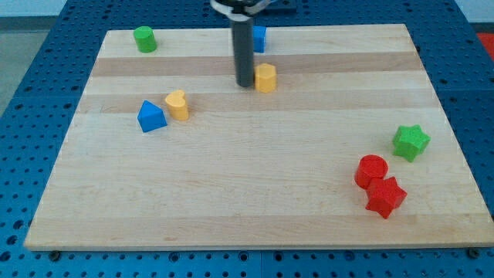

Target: Push the yellow hexagon towards the top right of the board

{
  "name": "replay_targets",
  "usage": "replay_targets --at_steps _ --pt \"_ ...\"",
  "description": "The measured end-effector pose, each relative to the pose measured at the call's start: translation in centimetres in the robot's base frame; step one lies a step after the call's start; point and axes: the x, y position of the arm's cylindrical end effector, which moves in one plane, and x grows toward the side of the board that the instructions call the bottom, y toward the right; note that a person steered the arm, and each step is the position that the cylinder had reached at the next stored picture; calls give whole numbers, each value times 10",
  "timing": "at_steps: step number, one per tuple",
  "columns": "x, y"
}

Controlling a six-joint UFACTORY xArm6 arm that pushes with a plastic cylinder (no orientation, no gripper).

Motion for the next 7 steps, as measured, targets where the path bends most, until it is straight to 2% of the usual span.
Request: replay_targets --at_steps 4,7 --pt "14 125" --pt "3 167"
